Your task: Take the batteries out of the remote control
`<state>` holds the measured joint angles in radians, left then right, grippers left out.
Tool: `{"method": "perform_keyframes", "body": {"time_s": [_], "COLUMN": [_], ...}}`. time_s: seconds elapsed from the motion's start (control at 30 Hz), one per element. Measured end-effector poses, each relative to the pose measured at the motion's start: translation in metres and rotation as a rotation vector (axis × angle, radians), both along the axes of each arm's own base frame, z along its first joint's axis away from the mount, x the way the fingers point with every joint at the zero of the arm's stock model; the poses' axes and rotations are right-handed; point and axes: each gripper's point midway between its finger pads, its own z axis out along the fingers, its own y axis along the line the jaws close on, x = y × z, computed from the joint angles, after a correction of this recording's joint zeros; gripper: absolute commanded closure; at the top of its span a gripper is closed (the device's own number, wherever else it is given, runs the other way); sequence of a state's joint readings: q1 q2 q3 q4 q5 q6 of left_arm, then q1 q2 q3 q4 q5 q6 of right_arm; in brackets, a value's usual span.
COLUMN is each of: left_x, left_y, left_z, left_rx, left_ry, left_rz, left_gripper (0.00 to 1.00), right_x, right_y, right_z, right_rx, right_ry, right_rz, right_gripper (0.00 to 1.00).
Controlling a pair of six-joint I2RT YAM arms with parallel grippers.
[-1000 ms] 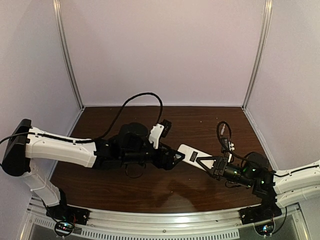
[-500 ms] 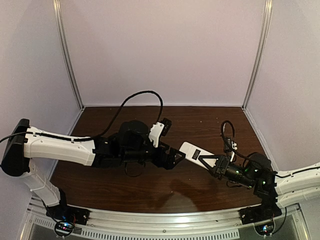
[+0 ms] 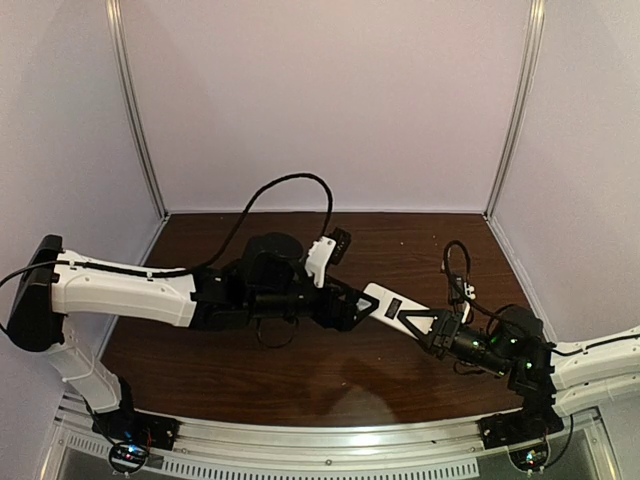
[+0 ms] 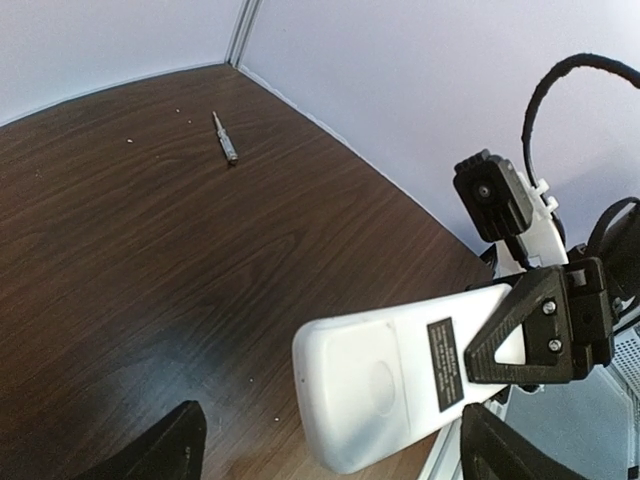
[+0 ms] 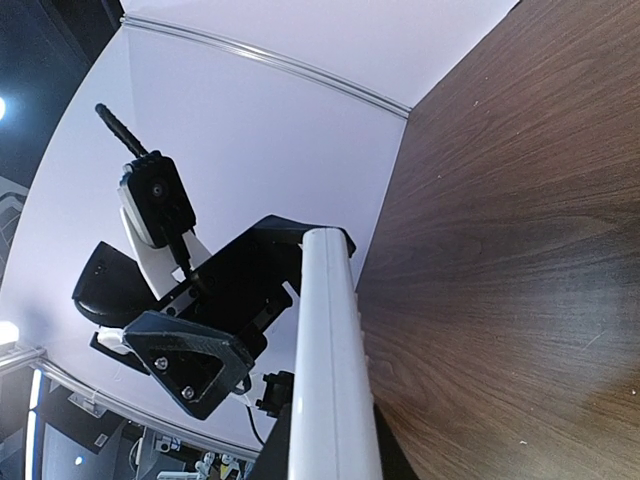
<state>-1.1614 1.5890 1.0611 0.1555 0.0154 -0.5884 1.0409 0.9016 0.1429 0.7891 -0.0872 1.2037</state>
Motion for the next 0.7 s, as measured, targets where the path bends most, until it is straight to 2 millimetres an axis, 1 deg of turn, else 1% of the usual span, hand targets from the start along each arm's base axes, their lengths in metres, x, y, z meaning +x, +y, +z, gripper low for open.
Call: {"method": "perform_keyframes", "body": {"time_s": [0.13,0.33,0.43,0.57,0.7], "left_x": [0.002,0.004,0.007,0.010,0.013], "left_y": [-0.005,-0.010,-0.013,-0.014,-0.013], "left_z": [-0.001,-0.015,-0.015,-0.010,-0.009], "left_rx": [0.001,0.028,0.027,0.018,0.017], "left_ry": [0.000,0.013,0.015,0.009,0.005], "left_rz": [0.000,0.000,0.007,0.024,0.041], "left_gripper": [0.14,0.19,0.25,0.38,0.42], "right_x": [0.000,0.000,-0.001,-0.001,-0.001], "right_y": [0.000,0.000,-0.001,-0.001,-0.002], "right_z": [0.000,0.000,0.000,0.001,0.000], "right_rx": [-0.001,-0.004,-0.010,-0.011,-0.019], "right_ry": [-0.002,-0.007,-0.010,-0.017,-0.015], "right_rz": [0.000,0.001,0.000,0.001,0.001], "right_gripper": [1.00,1.00,1.00,1.00,1.00]}}
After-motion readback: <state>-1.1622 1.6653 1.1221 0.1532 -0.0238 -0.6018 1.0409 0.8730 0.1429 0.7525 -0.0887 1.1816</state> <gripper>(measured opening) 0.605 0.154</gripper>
